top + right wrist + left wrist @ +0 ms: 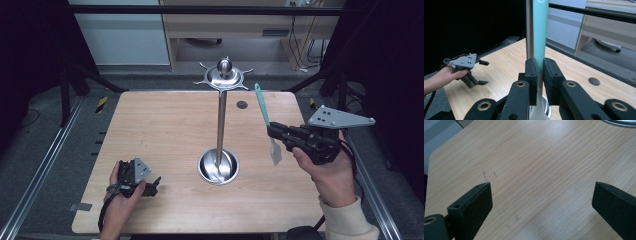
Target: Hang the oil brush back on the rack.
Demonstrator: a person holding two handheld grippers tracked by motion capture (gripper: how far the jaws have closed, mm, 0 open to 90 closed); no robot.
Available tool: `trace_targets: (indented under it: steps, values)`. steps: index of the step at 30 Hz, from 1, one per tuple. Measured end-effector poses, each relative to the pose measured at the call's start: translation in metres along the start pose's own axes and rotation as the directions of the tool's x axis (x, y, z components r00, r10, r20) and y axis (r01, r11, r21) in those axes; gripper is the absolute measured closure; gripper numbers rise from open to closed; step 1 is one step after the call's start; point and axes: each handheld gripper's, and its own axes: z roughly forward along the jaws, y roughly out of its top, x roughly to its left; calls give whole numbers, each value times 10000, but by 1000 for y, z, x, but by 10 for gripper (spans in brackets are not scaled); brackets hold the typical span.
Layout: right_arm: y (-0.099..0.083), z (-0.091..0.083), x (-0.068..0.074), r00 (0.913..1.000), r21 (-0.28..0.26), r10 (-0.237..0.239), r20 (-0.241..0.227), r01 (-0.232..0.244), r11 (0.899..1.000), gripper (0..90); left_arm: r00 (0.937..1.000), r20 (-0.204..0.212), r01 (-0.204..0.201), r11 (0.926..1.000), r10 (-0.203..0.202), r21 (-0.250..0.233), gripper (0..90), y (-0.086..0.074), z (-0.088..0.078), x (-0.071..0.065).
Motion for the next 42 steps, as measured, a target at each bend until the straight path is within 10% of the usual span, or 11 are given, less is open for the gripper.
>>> trace_targets:
  steps: [42]
  values:
    - [-3, 31, 5, 10000, 95, 48, -78, -47, 9999, 823, 10000, 69, -29, 10000, 28, 55, 26, 0, 0, -1]
